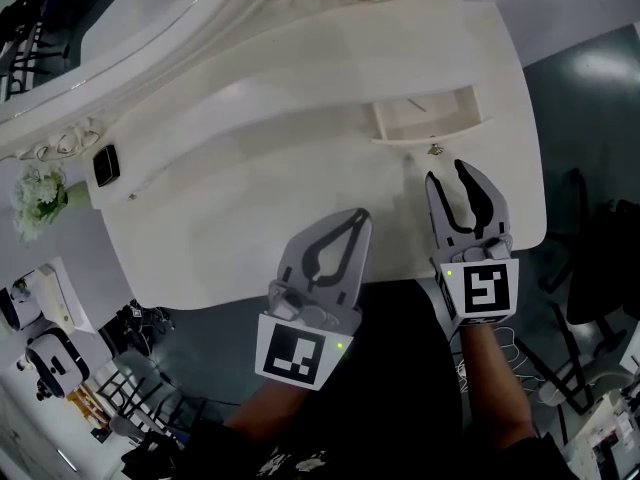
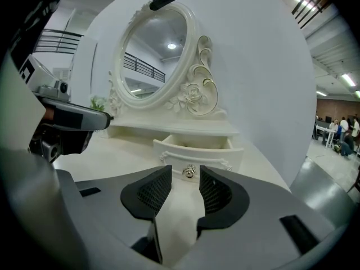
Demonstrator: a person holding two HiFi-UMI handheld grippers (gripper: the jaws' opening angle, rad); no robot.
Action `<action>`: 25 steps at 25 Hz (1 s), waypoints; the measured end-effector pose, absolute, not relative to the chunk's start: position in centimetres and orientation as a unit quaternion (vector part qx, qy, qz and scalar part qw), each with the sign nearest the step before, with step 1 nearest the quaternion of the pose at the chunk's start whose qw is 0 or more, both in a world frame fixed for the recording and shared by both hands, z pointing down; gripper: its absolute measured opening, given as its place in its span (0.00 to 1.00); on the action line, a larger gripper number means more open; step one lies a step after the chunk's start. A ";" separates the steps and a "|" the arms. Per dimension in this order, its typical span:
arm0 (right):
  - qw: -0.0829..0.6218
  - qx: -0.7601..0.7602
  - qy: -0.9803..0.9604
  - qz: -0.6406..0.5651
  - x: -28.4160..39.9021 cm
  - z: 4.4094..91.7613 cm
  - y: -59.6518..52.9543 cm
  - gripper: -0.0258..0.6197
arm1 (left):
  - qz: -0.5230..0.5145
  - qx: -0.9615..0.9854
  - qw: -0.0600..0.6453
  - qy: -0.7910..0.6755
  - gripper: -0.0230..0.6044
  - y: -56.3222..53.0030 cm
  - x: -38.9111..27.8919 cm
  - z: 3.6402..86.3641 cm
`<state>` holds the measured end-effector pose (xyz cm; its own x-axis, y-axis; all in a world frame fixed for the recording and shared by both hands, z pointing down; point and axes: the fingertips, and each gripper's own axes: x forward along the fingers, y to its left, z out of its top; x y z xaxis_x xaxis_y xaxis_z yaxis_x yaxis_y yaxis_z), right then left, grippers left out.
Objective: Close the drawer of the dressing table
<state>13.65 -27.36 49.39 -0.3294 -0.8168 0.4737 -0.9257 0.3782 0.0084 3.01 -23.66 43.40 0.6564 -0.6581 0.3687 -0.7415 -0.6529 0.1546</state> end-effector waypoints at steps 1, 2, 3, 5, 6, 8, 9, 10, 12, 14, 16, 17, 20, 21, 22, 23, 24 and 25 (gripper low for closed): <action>0.205 0.541 -0.805 0.134 13.6 49.5 -27.5 0.25 | 0.143 0.898 0.148 -0.389 0.04 -23.7 3.0 43.5; 0.204 0.539 -0.806 0.134 13.5 49.6 -27.7 0.25 | 0.143 0.898 0.149 -0.388 0.04 -23.8 3.0 43.6; 0.204 0.538 -0.806 0.134 13.4 49.8 -27.9 0.25 | 0.143 0.898 0.150 -0.389 0.04 -23.9 3.0 43.6; 0.204 0.538 -0.806 0.142 13.2 50.3 -28.2 0.25 | 0.143 0.897 0.154 -0.390 0.04 -24.0 2.8 43.9; 0.204 0.538 -0.804 0.147 13.2 50.6 -28.4 0.25 | 0.144 0.896 0.155 -0.390 0.04 -24.1 2.8 44.0; 0.204 0.540 -0.802 0.156 13.2 51.0 -28.7 0.25 | 0.147 0.896 0.158 -0.389 0.04 -24.2 2.6 44.2; 0.204 0.541 -0.801 0.157 13.2 51.1 -28.9 0.25 | 0.148 0.895 0.159 -0.389 0.04 -24.3 2.5 44.4; 0.204 0.542 -0.800 0.158 13.2 51.3 -29.0 0.25 | 0.149 0.895 0.160 -0.389 0.04 -24.4 2.5 44.5; 0.203 0.543 -0.799 0.160 13.2 51.6 -29.3 0.25 | 0.149 0.894 0.161 -0.390 0.04 -24.7 2.3 44.6; 0.205 0.547 -0.796 0.161 13.3 51.9 -29.3 0.25 | 0.149 0.894 0.163 -0.389 0.04 -24.7 2.2 44.8; 0.209 0.551 -0.792 0.159 13.4 52.0 -29.4 0.24 | 0.151 0.894 0.166 -0.388 0.04 -24.7 2.1 44.9; 0.210 0.552 -0.791 0.158 13.4 52.0 -29.5 0.23 | 0.151 0.894 0.167 -0.388 0.04 -24.7 2.0 44.9; 0.212 0.556 -0.788 0.157 13.6 51.9 -29.5 0.20 | 0.150 0.894 0.169 -0.388 0.04 -24.8 2.1 45.0; 0.211 0.556 -0.788 0.158 13.6 51.9 -29.6 0.19 | 0.149 0.894 0.169 -0.387 0.04 -24.9 2.1 45.0; 0.211 0.556 -0.788 0.159 13.7 51.9 -29.6 0.19 | 0.148 0.894 0.169 -0.387 0.04 -24.9 2.1 45.0; 0.212 0.555 -0.788 0.159 13.7 51.9 -29.6 0.19 | 0.148 0.894 0.169 -0.387 0.04 -24.9 2.1 45.1; 0.213 0.554 -0.788 0.160 13.7 51.9 -29.6 0.19 | 0.148 0.894 0.170 -0.387 0.04 -24.8 2.1 45.1; 0.215 0.554 -0.788 0.163 13.7 51.9 -29.6 0.19 | 0.148 0.894 0.171 -0.387 0.04 -24.8 2.0 45.1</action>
<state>13.66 -29.61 51.89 -0.2951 -0.8028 0.5181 -0.9423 0.3343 -0.0188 2.02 -24.80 45.09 0.6568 -0.6415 0.3962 -0.7423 -0.6424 0.1905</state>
